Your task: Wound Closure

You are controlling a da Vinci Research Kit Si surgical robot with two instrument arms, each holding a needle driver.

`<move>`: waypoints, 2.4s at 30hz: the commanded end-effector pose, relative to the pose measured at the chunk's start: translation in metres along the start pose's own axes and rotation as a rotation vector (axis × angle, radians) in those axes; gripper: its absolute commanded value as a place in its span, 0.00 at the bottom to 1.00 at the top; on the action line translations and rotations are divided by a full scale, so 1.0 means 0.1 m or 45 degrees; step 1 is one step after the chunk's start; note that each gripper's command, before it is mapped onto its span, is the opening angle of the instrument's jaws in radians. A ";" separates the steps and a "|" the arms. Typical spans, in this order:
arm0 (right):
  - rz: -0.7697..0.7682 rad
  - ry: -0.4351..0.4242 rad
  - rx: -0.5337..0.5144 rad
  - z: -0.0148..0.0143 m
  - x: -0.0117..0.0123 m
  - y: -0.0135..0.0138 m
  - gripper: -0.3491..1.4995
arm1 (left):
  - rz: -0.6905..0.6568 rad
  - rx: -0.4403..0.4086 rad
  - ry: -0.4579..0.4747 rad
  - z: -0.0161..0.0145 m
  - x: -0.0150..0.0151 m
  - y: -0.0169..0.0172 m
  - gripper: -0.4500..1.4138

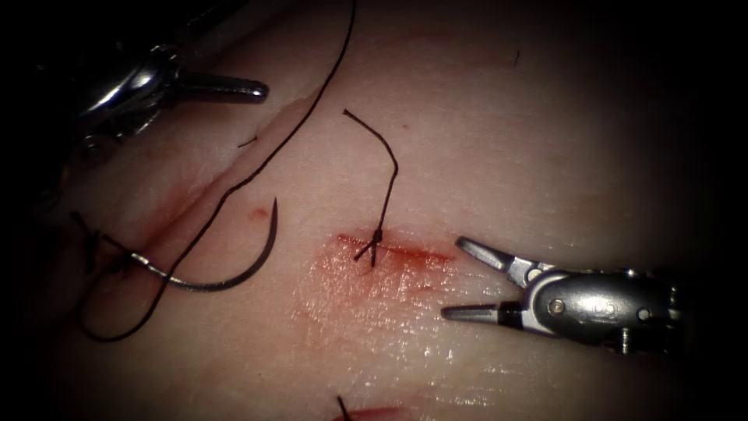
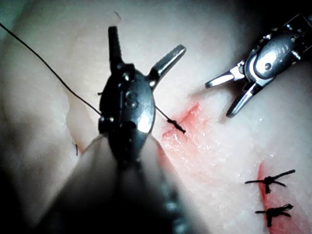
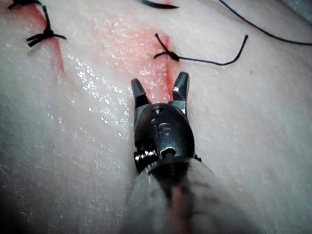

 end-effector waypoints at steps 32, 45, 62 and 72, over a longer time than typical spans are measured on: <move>-0.002 0.003 0.000 0.008 -0.001 0.001 0.79 | 0.878 -0.156 -1.086 0.111 -0.108 -0.061 0.56; -0.001 0.004 0.001 0.008 0.000 0.001 0.79 | 0.918 -0.257 -1.195 0.114 -0.135 -0.072 0.13; 0.003 0.005 0.002 0.006 0.003 0.003 0.79 | 0.895 -0.234 -1.309 0.117 -0.152 -0.076 0.56; 0.006 0.006 0.002 0.005 0.004 0.004 0.77 | 0.827 -0.227 -1.323 0.118 -0.150 -0.079 0.00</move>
